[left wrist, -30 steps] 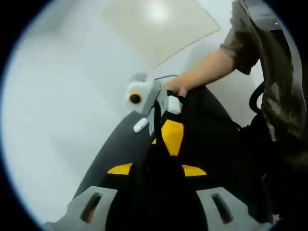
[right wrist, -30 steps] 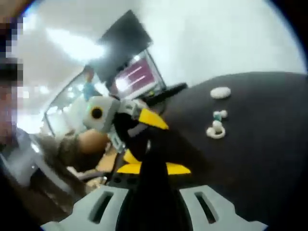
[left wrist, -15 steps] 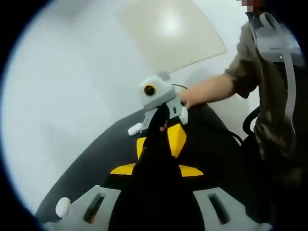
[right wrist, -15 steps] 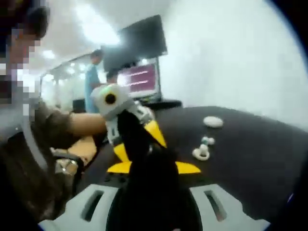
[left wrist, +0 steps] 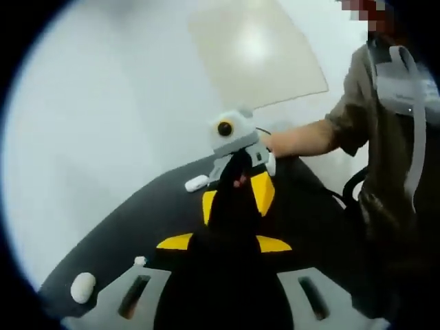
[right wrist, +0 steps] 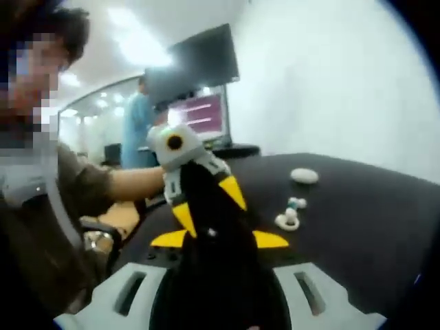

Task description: Pick up three earphones and place each one into its charging case using tactile feedback, ensure that each earphone is properly inserted and securely positioned inside the case.

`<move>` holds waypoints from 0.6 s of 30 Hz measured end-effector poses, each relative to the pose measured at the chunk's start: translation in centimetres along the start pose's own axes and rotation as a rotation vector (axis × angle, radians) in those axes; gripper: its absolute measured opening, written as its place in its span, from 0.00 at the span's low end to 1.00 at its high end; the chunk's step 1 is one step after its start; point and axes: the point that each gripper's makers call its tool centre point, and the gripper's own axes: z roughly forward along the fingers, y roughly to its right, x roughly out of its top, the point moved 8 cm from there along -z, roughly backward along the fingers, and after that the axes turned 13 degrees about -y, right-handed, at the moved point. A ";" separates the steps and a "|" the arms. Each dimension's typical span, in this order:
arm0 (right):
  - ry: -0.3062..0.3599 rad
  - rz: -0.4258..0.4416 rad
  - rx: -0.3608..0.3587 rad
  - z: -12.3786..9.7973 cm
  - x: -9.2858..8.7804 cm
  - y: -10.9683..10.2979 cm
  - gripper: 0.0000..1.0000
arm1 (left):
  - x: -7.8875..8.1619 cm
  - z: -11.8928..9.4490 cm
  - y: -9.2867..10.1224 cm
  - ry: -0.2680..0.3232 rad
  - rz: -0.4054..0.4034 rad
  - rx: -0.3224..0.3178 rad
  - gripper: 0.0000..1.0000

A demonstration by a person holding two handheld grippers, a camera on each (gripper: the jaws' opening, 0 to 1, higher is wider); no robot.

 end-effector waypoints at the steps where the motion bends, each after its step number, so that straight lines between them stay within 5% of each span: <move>1: 0.004 0.007 0.000 -0.2 0.0 0.1 0.36 | 0.3 -0.5 -0.4 0.048 -0.031 0.027 0.33; 7: 0.019 0.023 -0.028 -0.5 0.0 0.4 0.36 | 0.9 -5.8 -5.6 0.367 -0.316 0.352 0.32; 10: 0.033 0.038 -0.050 -0.8 0.0 0.6 0.40 | -0.6 -7.1 -7.2 0.318 -0.408 0.490 0.22; 13: 0.034 0.057 -0.052 -0.6 0.3 0.5 0.46 | -1.0 -7.5 -7.6 0.337 -0.490 0.513 0.20; 15: 0.015 0.052 -0.041 -0.2 0.7 0.0 0.50 | -1.0 -7.5 -7.5 0.331 -0.500 0.527 0.26; 18: -0.040 -0.001 -0.063 0.4 0.7 -0.3 0.52 | -0.6 -7.4 -7.4 0.404 -0.518 0.527 0.43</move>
